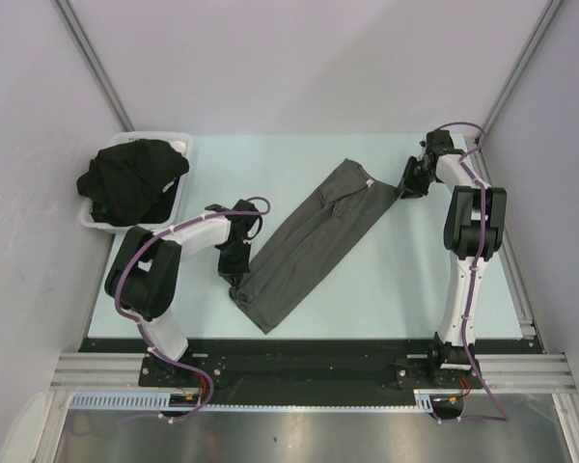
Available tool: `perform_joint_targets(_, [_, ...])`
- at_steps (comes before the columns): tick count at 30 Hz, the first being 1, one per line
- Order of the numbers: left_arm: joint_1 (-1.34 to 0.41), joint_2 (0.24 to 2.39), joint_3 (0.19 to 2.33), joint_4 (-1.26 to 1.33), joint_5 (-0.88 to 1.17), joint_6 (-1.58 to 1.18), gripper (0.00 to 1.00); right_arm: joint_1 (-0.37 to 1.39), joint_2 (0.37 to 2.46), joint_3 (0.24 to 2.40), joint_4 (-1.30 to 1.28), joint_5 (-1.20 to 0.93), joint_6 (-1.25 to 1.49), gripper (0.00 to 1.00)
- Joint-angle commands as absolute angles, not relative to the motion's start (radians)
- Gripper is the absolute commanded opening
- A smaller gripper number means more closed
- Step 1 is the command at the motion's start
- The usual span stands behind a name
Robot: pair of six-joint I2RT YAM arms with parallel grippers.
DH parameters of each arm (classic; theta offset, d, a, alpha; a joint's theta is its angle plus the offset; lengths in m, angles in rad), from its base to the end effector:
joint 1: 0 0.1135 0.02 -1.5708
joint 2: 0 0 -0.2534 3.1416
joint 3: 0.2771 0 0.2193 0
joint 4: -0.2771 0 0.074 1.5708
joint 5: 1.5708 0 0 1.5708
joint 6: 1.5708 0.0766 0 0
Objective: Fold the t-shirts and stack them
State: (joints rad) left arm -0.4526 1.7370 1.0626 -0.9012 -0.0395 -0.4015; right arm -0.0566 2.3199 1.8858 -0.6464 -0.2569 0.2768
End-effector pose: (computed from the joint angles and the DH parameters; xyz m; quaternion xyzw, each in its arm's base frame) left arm 0.2382 -0.1125 0.1280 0.0256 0.9995 0.0190 0.0060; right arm 0.4792 -0.0077 0.1341 0.1290 0.9539 0.1500 0.2256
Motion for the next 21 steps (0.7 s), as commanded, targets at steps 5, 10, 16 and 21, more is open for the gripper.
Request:
perform_joint_targets(5, [-0.459, 1.704, 1.078, -0.925, -0.018, -0.413, 0.0, -0.06, 2.387, 1.965, -0.638, -0.279, 0.293, 0.29])
perform_joint_targets(10, [-0.459, 1.709, 1.086, -0.93, -0.02, -0.411, 0.0, -0.06, 2.422, 2.0, -0.647, -0.285, 0.296, 0.1])
perform_joint_targets(16, [-0.459, 1.697, 1.08, -0.937, -0.009, -0.417, 0.0, -0.058, 2.516, 2.106, -0.676, -0.253, 0.305, 0.0])
perform_joint_targets(21, [-0.463, 1.664, 1.057, -0.948, -0.009, -0.434, 0.0, -0.046, 2.595, 2.239, -0.683, -0.23, 0.291, 0.0])
